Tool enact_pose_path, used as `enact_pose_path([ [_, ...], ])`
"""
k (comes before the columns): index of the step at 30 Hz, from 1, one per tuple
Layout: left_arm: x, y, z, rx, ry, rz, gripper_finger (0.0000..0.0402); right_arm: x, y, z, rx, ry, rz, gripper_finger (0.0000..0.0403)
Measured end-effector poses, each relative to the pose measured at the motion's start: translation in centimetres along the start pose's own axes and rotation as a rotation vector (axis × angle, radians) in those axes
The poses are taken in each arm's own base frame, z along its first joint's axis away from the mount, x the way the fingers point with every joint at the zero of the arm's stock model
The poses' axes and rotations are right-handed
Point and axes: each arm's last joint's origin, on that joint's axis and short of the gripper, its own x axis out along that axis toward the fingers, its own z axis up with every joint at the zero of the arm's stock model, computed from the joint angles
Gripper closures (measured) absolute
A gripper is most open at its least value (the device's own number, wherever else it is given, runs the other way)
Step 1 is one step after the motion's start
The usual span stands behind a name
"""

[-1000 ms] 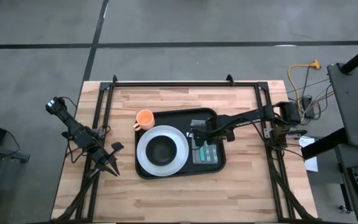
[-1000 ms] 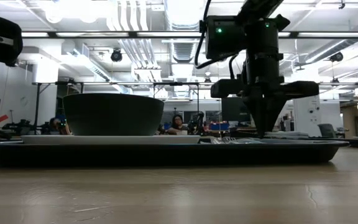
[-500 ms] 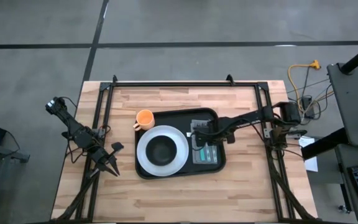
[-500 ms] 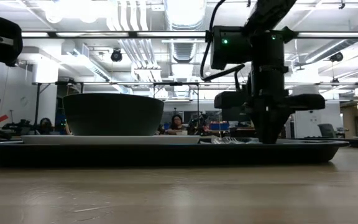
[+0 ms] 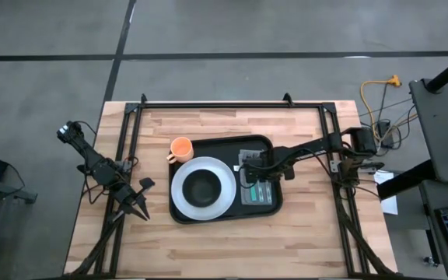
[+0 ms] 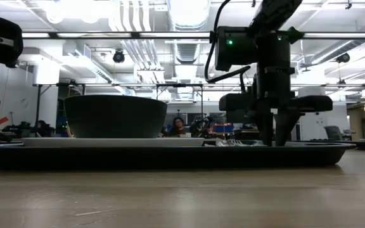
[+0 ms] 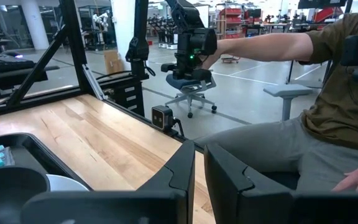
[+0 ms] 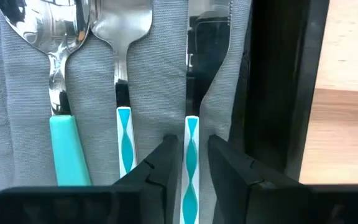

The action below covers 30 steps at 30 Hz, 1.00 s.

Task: Set up tray
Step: Return to Home Position

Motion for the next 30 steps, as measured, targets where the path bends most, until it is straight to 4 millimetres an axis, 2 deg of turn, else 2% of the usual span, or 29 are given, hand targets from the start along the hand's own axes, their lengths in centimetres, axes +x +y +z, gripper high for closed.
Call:
enact_pose_path([
  [8, 0.0, 0.0, 0.0, 0.000, 0.000, 0.000, 0.0383, -0.7, 0.5, 0.1, -0.022, -0.001, 0.016, 0.0311],
  [18, 0.0, 0.0, 0.0, 0.000, 0.000, 0.000, 0.0383, -3.8, 0.7, 0.4, -0.058, -0.027, -0.092, 0.0331],
  [23, 0.0, 0.0, 0.0, 0.000, 0.000, 0.000, 0.0383, -5.7, 2.1, 0.8, -0.175, -0.076, -0.022, 0.0334],
  [30, 0.0, 0.0, 0.0, 0.000, 0.000, -0.001, 0.0383, -8.5, 3.8, 0.5, -0.187, -0.116, 0.089, 0.0324],
])
